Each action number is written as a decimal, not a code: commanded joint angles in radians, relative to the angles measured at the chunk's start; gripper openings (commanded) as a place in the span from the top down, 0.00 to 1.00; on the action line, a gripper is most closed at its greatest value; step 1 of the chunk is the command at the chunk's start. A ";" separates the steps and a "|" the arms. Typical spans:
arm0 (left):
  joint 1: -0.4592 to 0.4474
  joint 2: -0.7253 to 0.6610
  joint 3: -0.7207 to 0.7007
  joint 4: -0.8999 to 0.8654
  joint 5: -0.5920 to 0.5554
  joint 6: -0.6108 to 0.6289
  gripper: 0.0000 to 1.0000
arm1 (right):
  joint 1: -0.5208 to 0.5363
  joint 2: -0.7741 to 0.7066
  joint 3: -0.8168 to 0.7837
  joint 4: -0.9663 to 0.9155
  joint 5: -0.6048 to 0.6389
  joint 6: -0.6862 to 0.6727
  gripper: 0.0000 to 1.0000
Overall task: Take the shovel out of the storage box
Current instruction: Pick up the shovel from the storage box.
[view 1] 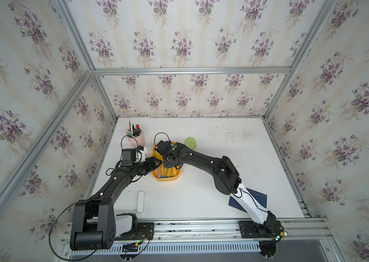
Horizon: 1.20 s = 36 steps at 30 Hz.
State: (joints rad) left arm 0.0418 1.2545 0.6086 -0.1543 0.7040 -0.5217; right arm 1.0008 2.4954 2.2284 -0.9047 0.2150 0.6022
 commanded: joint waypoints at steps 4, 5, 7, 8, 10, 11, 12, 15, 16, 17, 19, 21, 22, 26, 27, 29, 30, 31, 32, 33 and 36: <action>0.005 -0.026 0.017 -0.070 -0.049 0.042 0.31 | -0.003 0.017 -0.006 0.007 -0.038 0.007 0.76; 0.004 -0.024 0.015 -0.064 -0.042 0.037 0.31 | -0.004 0.017 -0.006 0.007 -0.038 0.008 0.77; 0.005 -0.021 0.012 -0.059 -0.039 0.035 0.31 | -0.004 0.017 -0.011 0.007 -0.035 0.007 0.77; 0.004 -0.021 0.009 -0.059 -0.039 0.037 0.31 | -0.003 0.017 -0.013 0.009 -0.034 0.007 0.79; 0.004 -0.023 0.010 -0.062 -0.041 0.037 0.31 | -0.004 0.008 -0.017 0.011 -0.035 0.007 0.84; 0.004 -0.026 0.010 -0.061 -0.040 0.034 0.31 | -0.003 -0.002 -0.024 0.018 -0.035 0.007 0.87; 0.003 -0.030 0.010 -0.058 -0.036 0.029 0.31 | -0.002 -0.016 -0.036 0.029 -0.032 0.008 0.88; 0.006 -0.041 0.010 -0.036 -0.001 0.000 0.31 | -0.003 -0.057 -0.063 0.064 -0.030 0.009 0.90; 0.008 -0.046 0.007 -0.020 0.019 -0.017 0.31 | -0.003 -0.070 -0.067 0.073 -0.034 0.007 0.90; 0.012 -0.053 0.002 0.002 0.046 -0.041 0.31 | -0.003 -0.085 -0.074 0.087 -0.040 0.007 0.90; 0.021 -0.062 -0.011 0.067 0.099 -0.100 0.31 | -0.002 -0.118 -0.089 0.111 -0.046 0.004 0.91; 0.032 -0.070 -0.015 0.121 0.148 -0.156 0.31 | -0.002 -0.155 -0.102 0.133 -0.048 0.000 0.91; 0.036 -0.073 -0.014 0.136 0.164 -0.177 0.31 | -0.002 -0.171 -0.107 0.137 -0.044 -0.003 0.91; 0.042 -0.101 0.006 0.160 0.193 -0.234 0.31 | -0.004 -0.238 -0.131 0.141 -0.031 -0.021 0.92; 0.040 -0.109 0.008 0.177 0.196 -0.254 0.31 | -0.007 -0.256 -0.142 0.138 -0.029 -0.024 0.92; 0.034 -0.123 0.008 0.223 0.198 -0.300 0.31 | -0.019 -0.297 -0.173 0.133 -0.029 -0.030 0.92; 0.022 -0.128 0.010 0.247 0.196 -0.323 0.31 | -0.028 -0.323 -0.198 0.134 -0.026 -0.038 0.93; 0.003 -0.129 0.018 0.263 0.188 -0.342 0.31 | -0.040 -0.353 -0.227 0.133 -0.018 -0.048 0.93; -0.022 -0.127 0.028 0.271 0.172 -0.353 0.31 | -0.053 -0.378 -0.253 0.131 -0.012 -0.055 0.94; -0.059 -0.123 0.042 0.274 0.140 -0.359 0.31 | -0.069 -0.410 -0.291 0.131 -0.005 -0.063 0.94; -0.186 -0.084 0.091 0.309 0.023 -0.370 0.26 | -0.131 -0.495 -0.404 0.140 -0.003 -0.079 0.94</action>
State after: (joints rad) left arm -0.0818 1.1488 0.6724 0.0750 0.8192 -0.8490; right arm 0.9066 2.0525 1.8854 -0.7658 0.1860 0.5488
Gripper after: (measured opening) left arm 0.741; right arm 0.225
